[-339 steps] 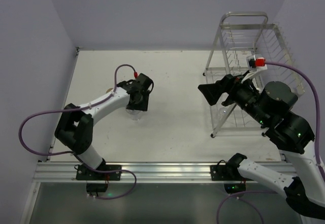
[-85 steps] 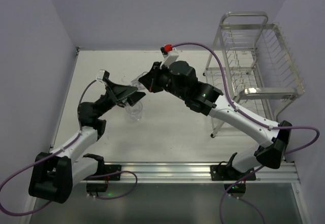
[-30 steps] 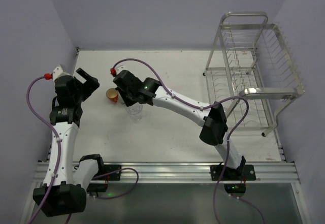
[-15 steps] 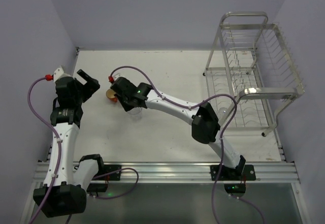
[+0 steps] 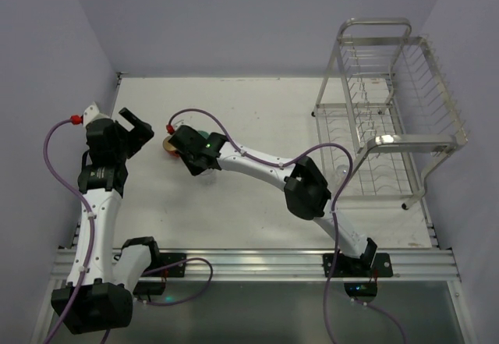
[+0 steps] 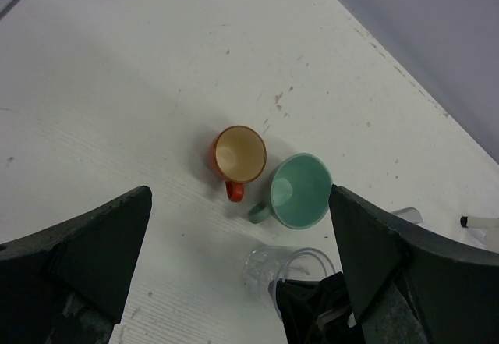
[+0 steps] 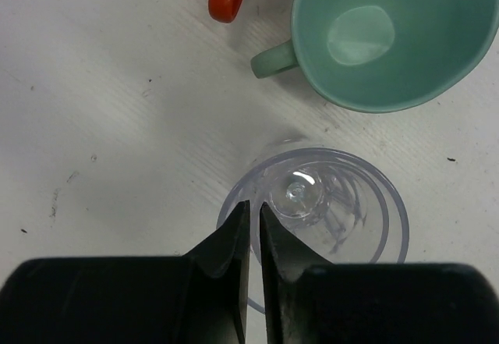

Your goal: Unload the cups from the dish rack

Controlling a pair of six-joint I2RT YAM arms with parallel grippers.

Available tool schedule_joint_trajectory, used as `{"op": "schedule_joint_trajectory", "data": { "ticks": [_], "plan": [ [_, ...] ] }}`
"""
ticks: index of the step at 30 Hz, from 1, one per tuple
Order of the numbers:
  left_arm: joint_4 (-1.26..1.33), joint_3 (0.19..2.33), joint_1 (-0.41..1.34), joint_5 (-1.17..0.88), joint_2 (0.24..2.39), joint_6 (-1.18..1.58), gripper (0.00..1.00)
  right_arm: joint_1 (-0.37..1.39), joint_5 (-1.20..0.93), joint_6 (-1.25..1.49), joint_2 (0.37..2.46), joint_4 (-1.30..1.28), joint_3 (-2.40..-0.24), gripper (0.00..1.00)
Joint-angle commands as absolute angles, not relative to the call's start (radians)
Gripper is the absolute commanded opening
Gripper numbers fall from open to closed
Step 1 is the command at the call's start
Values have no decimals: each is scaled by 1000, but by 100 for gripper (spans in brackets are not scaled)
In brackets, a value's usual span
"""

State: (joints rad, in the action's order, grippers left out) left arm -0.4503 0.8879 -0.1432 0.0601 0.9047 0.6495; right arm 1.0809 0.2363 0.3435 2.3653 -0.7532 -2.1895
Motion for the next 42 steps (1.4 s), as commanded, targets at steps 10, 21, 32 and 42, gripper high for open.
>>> {"op": "schedule_joint_trajectory", "data": {
  "ticks": [10, 21, 32, 42],
  "plan": [
    [-425, 884, -150, 45, 891, 630, 100, 1078, 316, 342, 2241, -733, -2163, 33],
    [-414, 871, -150, 5, 890, 644, 100, 1081, 330, 357, 2056, -732, -2097, 34],
    [-267, 877, -88, -287, 955, 632, 91, 1114, 489, 407, 1726, -817, -2046, 34],
    [-138, 1009, 359, -205, 1137, 574, 91, 1124, 686, 420, 1372, -891, -1904, 34]
  ]
}}
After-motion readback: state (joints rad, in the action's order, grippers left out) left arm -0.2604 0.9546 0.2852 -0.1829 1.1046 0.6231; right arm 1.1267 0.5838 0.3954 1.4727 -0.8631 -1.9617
